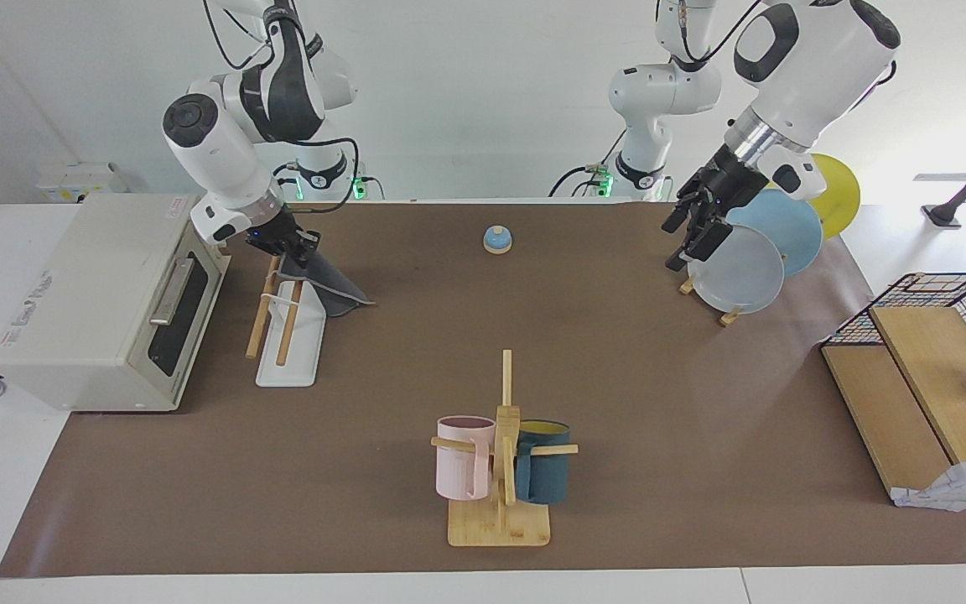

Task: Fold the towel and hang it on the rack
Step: 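Carry the towel to the dowel rack with the right gripper while the left gripper withdraws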

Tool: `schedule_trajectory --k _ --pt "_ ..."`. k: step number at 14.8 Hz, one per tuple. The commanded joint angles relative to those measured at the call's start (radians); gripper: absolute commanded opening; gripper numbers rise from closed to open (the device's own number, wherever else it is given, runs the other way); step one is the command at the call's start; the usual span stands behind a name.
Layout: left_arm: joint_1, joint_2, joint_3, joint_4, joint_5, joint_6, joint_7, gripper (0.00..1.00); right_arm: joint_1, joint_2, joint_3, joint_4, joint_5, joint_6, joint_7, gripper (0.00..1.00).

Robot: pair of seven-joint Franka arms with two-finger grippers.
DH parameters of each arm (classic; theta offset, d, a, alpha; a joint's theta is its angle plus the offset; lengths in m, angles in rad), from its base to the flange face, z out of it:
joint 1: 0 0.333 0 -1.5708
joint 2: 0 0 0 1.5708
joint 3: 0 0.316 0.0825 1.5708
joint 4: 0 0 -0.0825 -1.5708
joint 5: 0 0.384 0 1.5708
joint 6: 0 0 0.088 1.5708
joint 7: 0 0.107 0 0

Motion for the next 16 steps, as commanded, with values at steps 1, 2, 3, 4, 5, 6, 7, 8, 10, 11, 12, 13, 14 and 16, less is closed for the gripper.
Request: schedule_trajectory --k 1,2,3,4,5,6,7,8,10,11,12,13,14,16 --pt "0.019 -0.033 -0.003 -0.024 0.074 -0.048 0.231 1.00 -0.089 -0.016 0.008 0.016 -0.066 -0.017 -0.148 0.00" --pt "0.034 -0.032 -0.002 -0.016 0.096 -0.062 0.312 1.00 -0.097 -0.016 0.008 0.022 -0.071 -0.018 -0.174 0.00" --pt "0.038 -0.030 -0.002 -0.008 0.122 -0.073 0.393 1.00 -0.099 -0.016 0.008 0.025 -0.080 -0.017 -0.180 0.00" --pt "0.039 -0.028 0.000 0.001 0.152 -0.084 0.473 1.00 -0.097 -0.015 0.008 0.031 -0.100 -0.014 -0.188 0.00" --pt "0.041 -0.024 0.001 0.016 0.183 -0.096 0.545 1.00 -0.097 -0.012 0.010 0.036 -0.117 0.000 -0.195 0.00" --pt "0.042 -0.019 0.001 0.032 0.209 -0.108 0.625 1.00 -0.096 -0.010 0.010 0.036 -0.120 0.014 -0.196 0.00" --pt "0.042 -0.015 0.001 0.042 0.235 -0.121 0.688 1.00 -0.091 -0.007 0.010 0.034 -0.120 0.041 -0.194 0.00" --pt "0.038 -0.013 0.001 0.050 0.269 -0.137 0.742 1.00 -0.091 -0.001 0.010 0.034 -0.130 0.074 -0.196 0.00" --pt "0.028 0.007 0.003 0.087 0.309 -0.177 0.892 1.00 -0.093 0.010 0.010 0.034 -0.159 0.108 -0.197 0.00" --pt "0.028 0.019 0.003 0.123 0.334 -0.208 0.955 1.00 -0.096 0.011 0.010 0.034 -0.182 0.127 -0.199 0.00" --pt "0.025 0.031 0.007 0.153 0.361 -0.239 1.013 1.00 -0.106 0.017 0.010 0.030 -0.186 0.137 -0.203 0.00" --pt "0.016 0.050 0.030 0.182 0.375 -0.266 1.062 1.00 -0.120 0.024 0.010 0.027 -0.186 0.135 -0.206 0.00" --pt "-0.013 0.063 0.055 0.214 0.378 -0.298 1.089 1.00 -0.119 0.022 0.010 0.024 -0.186 0.132 -0.205 0.00" --pt "-0.054 0.099 0.087 0.283 0.381 -0.358 1.141 1.00 -0.120 0.022 0.010 0.023 -0.186 0.135 -0.208 0.00"
